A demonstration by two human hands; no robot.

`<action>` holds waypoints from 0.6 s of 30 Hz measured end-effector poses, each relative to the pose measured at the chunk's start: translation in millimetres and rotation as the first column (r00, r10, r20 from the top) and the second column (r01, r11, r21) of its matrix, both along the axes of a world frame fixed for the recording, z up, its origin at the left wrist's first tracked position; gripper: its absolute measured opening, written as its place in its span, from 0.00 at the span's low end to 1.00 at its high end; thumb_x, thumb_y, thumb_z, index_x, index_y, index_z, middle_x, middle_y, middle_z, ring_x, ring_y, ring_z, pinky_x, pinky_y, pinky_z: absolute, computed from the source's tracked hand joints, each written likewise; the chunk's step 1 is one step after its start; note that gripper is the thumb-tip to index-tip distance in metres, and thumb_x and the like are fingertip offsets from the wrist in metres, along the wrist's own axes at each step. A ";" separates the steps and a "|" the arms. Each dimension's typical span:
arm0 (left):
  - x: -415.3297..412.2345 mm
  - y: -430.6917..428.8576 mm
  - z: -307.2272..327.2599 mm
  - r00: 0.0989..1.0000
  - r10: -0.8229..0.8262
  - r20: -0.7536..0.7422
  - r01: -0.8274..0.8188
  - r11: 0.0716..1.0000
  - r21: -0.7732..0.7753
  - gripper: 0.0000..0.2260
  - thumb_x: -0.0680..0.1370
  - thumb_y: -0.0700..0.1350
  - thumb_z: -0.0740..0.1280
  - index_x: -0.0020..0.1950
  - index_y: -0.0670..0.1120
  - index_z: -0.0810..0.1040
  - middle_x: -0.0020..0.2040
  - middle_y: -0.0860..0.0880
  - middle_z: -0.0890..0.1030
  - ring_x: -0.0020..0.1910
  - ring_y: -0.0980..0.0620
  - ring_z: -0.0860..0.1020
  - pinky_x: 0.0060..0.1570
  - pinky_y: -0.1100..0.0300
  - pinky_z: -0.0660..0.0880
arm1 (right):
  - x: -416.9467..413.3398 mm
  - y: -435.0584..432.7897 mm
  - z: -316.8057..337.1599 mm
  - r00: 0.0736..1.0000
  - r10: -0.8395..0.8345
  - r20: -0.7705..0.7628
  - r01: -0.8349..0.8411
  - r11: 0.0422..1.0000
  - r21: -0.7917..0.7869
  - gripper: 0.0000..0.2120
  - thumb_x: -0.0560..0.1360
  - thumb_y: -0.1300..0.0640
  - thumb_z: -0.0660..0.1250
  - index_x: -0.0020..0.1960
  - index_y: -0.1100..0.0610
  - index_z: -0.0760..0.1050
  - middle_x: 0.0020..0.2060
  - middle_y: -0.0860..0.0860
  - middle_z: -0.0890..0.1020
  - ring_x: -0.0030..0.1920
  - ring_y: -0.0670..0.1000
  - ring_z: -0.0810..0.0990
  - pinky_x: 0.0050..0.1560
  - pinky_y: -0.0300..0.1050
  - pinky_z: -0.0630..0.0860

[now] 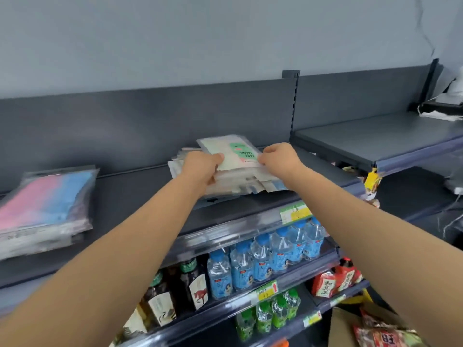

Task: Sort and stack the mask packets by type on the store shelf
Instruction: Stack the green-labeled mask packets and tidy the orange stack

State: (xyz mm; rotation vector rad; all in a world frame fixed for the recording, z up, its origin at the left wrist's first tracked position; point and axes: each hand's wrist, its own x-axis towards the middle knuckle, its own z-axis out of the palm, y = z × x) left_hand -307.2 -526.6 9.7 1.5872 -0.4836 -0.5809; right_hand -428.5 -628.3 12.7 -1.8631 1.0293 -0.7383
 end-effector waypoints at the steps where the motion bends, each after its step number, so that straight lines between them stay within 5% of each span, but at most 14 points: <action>1: 4.2 -0.9 -1.2 0.999 0.034 0.029 -0.035 0.999 0.031 0.07 0.76 0.41 0.69 0.40 0.43 0.73 0.40 0.45 0.77 0.40 0.46 0.75 0.40 0.55 0.73 | 3.2 -2.8 -1.1 0.999 0.030 -0.013 -0.030 0.999 0.012 0.07 0.75 0.64 0.61 0.38 0.60 0.71 0.35 0.56 0.71 0.39 0.52 0.66 0.36 0.43 0.62; 3: 13.3 1.4 -3.8 0.990 0.107 0.089 -0.114 0.990 0.086 0.07 0.75 0.43 0.70 0.45 0.40 0.76 0.42 0.45 0.78 0.42 0.46 0.77 0.41 0.55 0.74 | 13.1 -6.8 -5.1 0.995 0.089 -0.032 -0.088 0.995 0.037 0.09 0.76 0.65 0.61 0.37 0.63 0.74 0.34 0.57 0.77 0.42 0.57 0.75 0.36 0.44 0.70; 6: 28.5 10.4 -10.4 0.977 0.194 0.093 -0.205 0.970 0.128 0.19 0.73 0.44 0.73 0.59 0.35 0.76 0.55 0.42 0.81 0.50 0.43 0.80 0.48 0.53 0.79 | 34.8 -9.6 -13.6 0.982 0.178 -0.056 -0.175 0.983 0.058 0.09 0.75 0.64 0.62 0.47 0.69 0.77 0.45 0.59 0.82 0.42 0.52 0.72 0.41 0.46 0.72; 8: 33.6 16.3 -13.7 0.979 0.194 0.063 -0.202 0.968 0.149 0.20 0.74 0.44 0.72 0.61 0.35 0.75 0.57 0.44 0.80 0.49 0.46 0.79 0.38 0.60 0.77 | 47.5 -8.3 -17.2 0.976 0.203 -0.077 -0.197 0.977 0.080 0.14 0.74 0.62 0.63 0.57 0.69 0.76 0.54 0.61 0.81 0.43 0.52 0.74 0.41 0.46 0.73; 12: 38.0 22.1 -19.2 0.993 0.117 -0.034 -0.108 0.974 0.201 0.19 0.75 0.47 0.71 0.62 0.39 0.74 0.57 0.46 0.79 0.49 0.49 0.75 0.42 0.60 0.71 | 61.3 -6.7 -20.1 0.954 0.244 -0.172 -0.234 0.969 0.080 0.14 0.74 0.57 0.65 0.56 0.63 0.75 0.51 0.57 0.81 0.44 0.55 0.77 0.32 0.42 0.67; 15: 42.8 21.2 -15.7 0.990 0.057 -0.127 -0.034 0.984 0.172 0.09 0.76 0.46 0.70 0.51 0.41 0.76 0.51 0.48 0.78 0.39 0.52 0.76 0.30 0.67 0.74 | 64.6 -3.8 -18.1 0.950 0.237 -0.203 -0.225 0.971 0.082 0.18 0.74 0.55 0.67 0.60 0.63 0.74 0.51 0.56 0.79 0.46 0.55 0.76 0.38 0.43 0.68; 18: 54.2 20.2 -16.3 0.982 0.051 -0.181 -0.010 0.976 0.216 0.17 0.73 0.50 0.73 0.57 0.43 0.77 0.60 0.47 0.78 0.49 0.49 0.78 0.52 0.57 0.72 | 64.9 1.9 -14.4 0.944 0.225 -0.239 -0.214 0.974 0.075 0.19 0.75 0.54 0.67 0.61 0.63 0.71 0.48 0.55 0.75 0.47 0.55 0.73 0.40 0.43 0.67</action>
